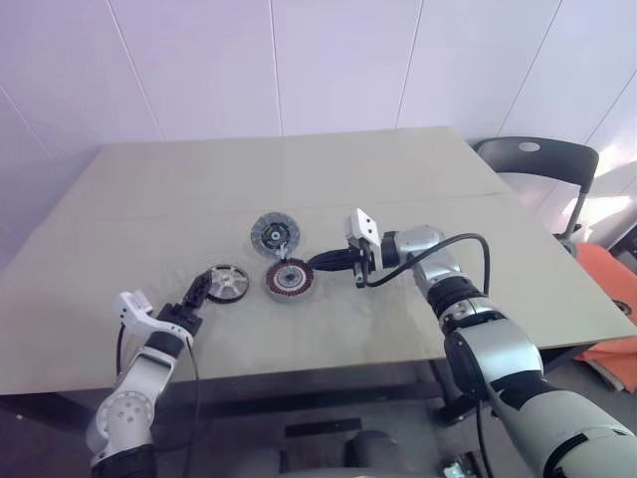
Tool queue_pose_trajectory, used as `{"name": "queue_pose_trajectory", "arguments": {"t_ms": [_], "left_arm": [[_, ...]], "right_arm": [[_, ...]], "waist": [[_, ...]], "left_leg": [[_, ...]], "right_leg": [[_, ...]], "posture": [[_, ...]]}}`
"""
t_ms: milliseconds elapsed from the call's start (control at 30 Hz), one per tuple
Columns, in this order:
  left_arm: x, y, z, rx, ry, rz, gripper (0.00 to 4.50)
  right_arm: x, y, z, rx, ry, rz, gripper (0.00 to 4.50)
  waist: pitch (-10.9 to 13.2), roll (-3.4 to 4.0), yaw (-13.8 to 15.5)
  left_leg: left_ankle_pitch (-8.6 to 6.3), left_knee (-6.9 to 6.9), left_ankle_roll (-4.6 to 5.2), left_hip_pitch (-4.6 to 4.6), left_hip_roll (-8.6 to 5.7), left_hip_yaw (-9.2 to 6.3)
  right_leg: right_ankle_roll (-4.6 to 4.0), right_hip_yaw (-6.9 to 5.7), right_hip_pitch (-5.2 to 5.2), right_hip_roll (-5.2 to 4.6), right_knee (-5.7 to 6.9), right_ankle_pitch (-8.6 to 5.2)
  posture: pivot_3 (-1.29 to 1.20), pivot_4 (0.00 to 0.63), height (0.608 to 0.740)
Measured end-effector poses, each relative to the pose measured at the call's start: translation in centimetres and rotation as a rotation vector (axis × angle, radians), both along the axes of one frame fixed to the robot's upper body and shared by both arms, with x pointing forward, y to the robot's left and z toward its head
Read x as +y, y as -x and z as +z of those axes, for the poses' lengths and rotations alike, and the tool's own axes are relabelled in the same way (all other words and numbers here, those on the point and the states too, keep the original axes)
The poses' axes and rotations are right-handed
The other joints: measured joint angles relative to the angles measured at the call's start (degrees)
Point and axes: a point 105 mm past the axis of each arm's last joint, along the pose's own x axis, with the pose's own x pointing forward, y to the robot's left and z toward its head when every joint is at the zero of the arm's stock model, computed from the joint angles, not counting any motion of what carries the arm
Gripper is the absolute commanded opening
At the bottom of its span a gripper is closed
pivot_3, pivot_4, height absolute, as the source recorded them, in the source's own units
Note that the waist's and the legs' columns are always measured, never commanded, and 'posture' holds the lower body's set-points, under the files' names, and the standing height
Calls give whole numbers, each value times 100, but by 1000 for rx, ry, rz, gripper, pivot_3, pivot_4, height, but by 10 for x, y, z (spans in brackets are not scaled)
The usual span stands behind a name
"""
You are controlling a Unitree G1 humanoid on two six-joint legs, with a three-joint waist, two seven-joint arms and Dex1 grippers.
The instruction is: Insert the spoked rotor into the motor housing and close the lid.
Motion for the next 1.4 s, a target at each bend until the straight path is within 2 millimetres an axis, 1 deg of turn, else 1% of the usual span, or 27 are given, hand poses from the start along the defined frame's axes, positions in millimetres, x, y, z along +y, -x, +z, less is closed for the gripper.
{"name": "queue_pose_trajectory", "arguments": {"t_ms": [333,467,533,600,900,1133,1300,1400], "left_arm": [[-8,-1,0,-6,22,-28,4500],[-21,-7,1,-19,72,-53,4500],[-33,-9,2,-26,107,-90,4500],[-38,-9,2,-26,118,-114,4500],[-39,-14,2,-25,129,-117,4500],[-37,-14,2,-26,128,-110,4500],[-33,-11,2,-24,126,-105,4500],[-28,-5,3,-26,125,-97,4500]], "right_arm": [[0,0,-1,1,2,0,30],[6,3,-3,6,1,16,30],[6,3,-4,9,2,16,30],[6,4,-5,12,2,16,30],[4,5,-10,19,13,8,30],[4,4,-12,18,26,-1,30],[3,5,-15,22,31,-4,30],[2,5,-16,23,34,-8,30]], "waist": [[0,0,57],[0,0,122],[0,0,133],[0,0,124],[0,0,125],[0,0,105],[0,0,92],[0,0,73]], "left_leg": [[0,-1,0,-2,-1,1],[0,4,0,-3,-3,-1],[0,5,0,-4,-8,-2],[0,5,1,-4,-11,-2],[1,15,2,-2,-10,-6],[1,25,2,-3,-7,-6],[1,25,2,-3,-1,-6],[0,24,2,-4,11,-4]], "right_leg": [[0,0,0,-3,-2,0],[0,-1,1,-3,-2,0],[0,-1,3,-6,-2,0],[0,0,3,-7,-3,0],[-2,-2,10,1,-1,-1],[-2,-2,13,8,0,-2],[-2,-1,12,17,0,-2],[-1,7,9,31,-2,-1]], "posture": [[0,0,740],[0,0,740],[0,0,740],[0,0,740],[0,0,740],[0,0,740],[0,0,740],[0,0,740]]}}
